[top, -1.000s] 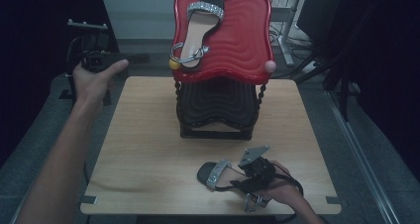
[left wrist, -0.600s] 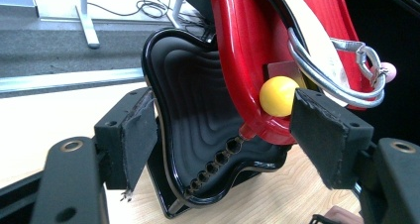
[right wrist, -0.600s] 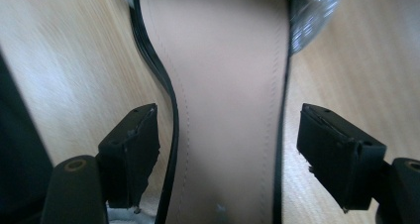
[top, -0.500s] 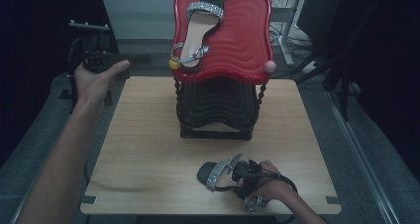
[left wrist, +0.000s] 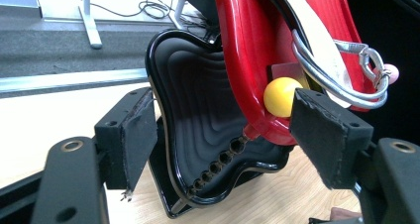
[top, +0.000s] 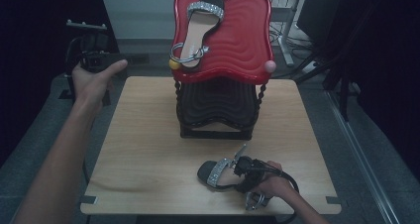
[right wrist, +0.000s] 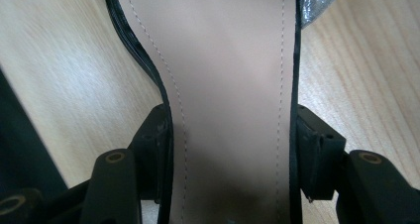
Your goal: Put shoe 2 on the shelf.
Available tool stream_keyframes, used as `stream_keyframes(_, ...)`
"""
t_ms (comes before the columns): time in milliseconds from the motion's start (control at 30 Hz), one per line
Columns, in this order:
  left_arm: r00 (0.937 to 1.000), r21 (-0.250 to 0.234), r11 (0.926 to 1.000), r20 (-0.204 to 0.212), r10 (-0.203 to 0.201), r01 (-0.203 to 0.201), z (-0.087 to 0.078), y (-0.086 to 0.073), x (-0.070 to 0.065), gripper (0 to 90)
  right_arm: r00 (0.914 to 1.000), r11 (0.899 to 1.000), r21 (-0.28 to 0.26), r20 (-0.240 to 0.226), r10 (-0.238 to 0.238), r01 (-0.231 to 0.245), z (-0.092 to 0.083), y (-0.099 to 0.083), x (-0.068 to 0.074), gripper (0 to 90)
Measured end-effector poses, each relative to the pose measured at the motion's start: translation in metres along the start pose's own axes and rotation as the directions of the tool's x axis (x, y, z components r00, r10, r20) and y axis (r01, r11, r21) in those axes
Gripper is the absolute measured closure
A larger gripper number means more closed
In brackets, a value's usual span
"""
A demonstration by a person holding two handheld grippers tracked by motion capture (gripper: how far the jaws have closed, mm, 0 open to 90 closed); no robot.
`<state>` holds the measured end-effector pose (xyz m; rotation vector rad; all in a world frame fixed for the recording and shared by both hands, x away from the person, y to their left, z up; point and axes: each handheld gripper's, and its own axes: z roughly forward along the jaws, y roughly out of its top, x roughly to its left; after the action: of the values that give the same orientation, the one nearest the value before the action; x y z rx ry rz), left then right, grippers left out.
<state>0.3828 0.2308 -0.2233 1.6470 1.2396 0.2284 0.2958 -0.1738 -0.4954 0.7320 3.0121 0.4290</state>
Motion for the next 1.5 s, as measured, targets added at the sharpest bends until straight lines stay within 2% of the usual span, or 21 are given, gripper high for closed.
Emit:
stream_keyframes(67,1.0,0.0,1.0,0.0,0.0,0.0,0.0,0.0,0.0,26.3,0.9986,0.999,-0.033,-0.041,0.033,-0.034,-0.008,-0.002,-0.005,42.7)
stream_keyframes(267,1.0,-0.002,1.0,0.0,-0.002,0.002,0.0,0.0,0.001,26.3,0.9941,0.991,-0.109,-0.087,0.065,-0.075,-0.034,-0.017,-0.016,42.7)
stream_keyframes(467,1.0,-0.002,1.0,0.006,-0.005,0.005,0.0,0.0,0.0,26.4,0.9779,0.967,-0.186,-0.146,0.149,-0.176,-0.059,-0.046,-0.036,42.7)
stream_keyframes(500,1.0,-0.002,1.0,0.006,-0.005,0.005,0.0,0.001,0.0,26.4,0.9779,0.967,-0.186,-0.146,0.149,-0.176,-0.059,-0.046,-0.036,42.7)
stream_keyframes(533,1.0,-0.002,1.0,0.005,-0.003,0.003,0.0,0.001,0.0,26.3,0.9739,0.959,-0.205,-0.156,0.165,-0.195,-0.063,-0.053,-0.04,42.7)
stream_keyframes(567,1.0,-0.004,1.0,0.005,-0.003,0.003,0.0,0.001,0.0,26.3,0.965,0.942,-0.238,-0.171,0.199,-0.237,-0.071,-0.066,-0.049,42.7)
stream_keyframes(733,1.0,-0.005,1.0,0.008,-0.004,0.004,-0.001,0.001,0.0,26.3,0.9393,0.894,-0.299,-0.189,0.287,-0.333,-0.091,-0.102,-0.069,42.7)
stream_keyframes(900,1.0,-0.003,1.0,0.008,-0.003,0.003,-0.001,0.002,-0.002,26.4,0.9084,0.835,-0.358,-0.195,0.37,-0.417,-0.109,-0.134,-0.09,42.7)
stream_keyframes(933,1.0,-0.003,1.0,0.008,-0.003,0.003,-0.001,0.002,-0.002,26.4,0.9084,0.835,-0.358,-0.195,0.37,-0.417,-0.109,-0.134,-0.09,42.7)
stream_keyframes(967,1.0,-0.003,1.0,0.008,-0.002,0.002,-0.001,0.002,-0.002,26.4,0.8915,0.806,-0.381,-0.211,0.401,-0.453,-0.116,-0.144,-0.098,42.7)
stream_keyframes(1067,1.0,-0.003,1.0,0.007,-0.001,0.001,-0.002,0.003,-0.002,26.4,0.8742,0.765,-0.424,-0.233,0.426,-0.486,-0.128,-0.155,-0.108,42.7)
stream_keyframes(1100,1.0,-0.003,1.0,0.008,-0.001,0.001,-0.002,0.003,-0.002,26.4,0.8742,0.765,-0.424,-0.233,0.426,-0.486,-0.128,-0.155,-0.108,42.7)
stream_keyframes(1133,1.0,-0.003,1.0,0.007,-0.001,0.001,-0.002,0.003,-0.002,26.3,0.8638,0.739,-0.447,-0.252,0.436,-0.504,-0.137,-0.159,-0.115,42.7)
stream_keyframes(1167,1.0,-0.001,1.0,0.007,-0.001,0.001,-0.002,0.002,-0.002,26.3,0.8611,0.728,-0.459,-0.254,0.44,-0.508,-0.141,-0.16,-0.119,42.7)
stream_keyframes(1200,1.0,-0.001,1.0,0.006,-0.001,0.001,-0.002,0.002,-0.002,26.4,0.858,0.719,-0.468,-0.257,0.445,-0.513,-0.145,-0.161,-0.122,42.7)
stream_keyframes(1233,1.0,-0.001,1.0,0.006,-0.001,0.001,-0.002,0.002,-0.002,26.3,0.858,0.719,-0.468,-0.257,0.445,-0.513,-0.145,-0.161,-0.122,42.7)
stream_keyframes(1300,1.0,0.0,1.0,0.007,0.002,-0.002,-0.002,0.002,-0.002,26.4,0.8513,0.7,-0.486,-0.267,0.452,-0.524,-0.155,-0.16,-0.132,42.7)
stream_keyframes(1400,1.0,0.0,1.0,0.009,-0.003,0.003,-0.002,0.001,-0.001,26.4,0.8427,0.68,-0.5,-0.278,0.461,-0.537,-0.165,-0.157,-0.142,42.7)
stream_keyframes(1433,1.0,0.0,1.0,0.009,-0.003,0.003,-0.002,0.001,-0.001,26.3,0.8427,0.68,-0.5,-0.278,0.461,-0.537,-0.165,-0.157,-0.142,42.7)
stream_keyframes(1467,1.0,0.0,1.0,0.009,-0.002,0.002,-0.002,0.002,-0.001,26.4,0.8374,0.665,-0.512,-0.282,0.468,-0.544,-0.173,-0.155,-0.148,42.7)
stream_keyframes(1500,1.0,0.0,1.0,0.009,-0.002,0.002,-0.002,0.002,-0.001,26.3,0.8359,0.658,-0.519,-0.284,0.47,-0.546,-0.177,-0.153,-0.151,42.7)
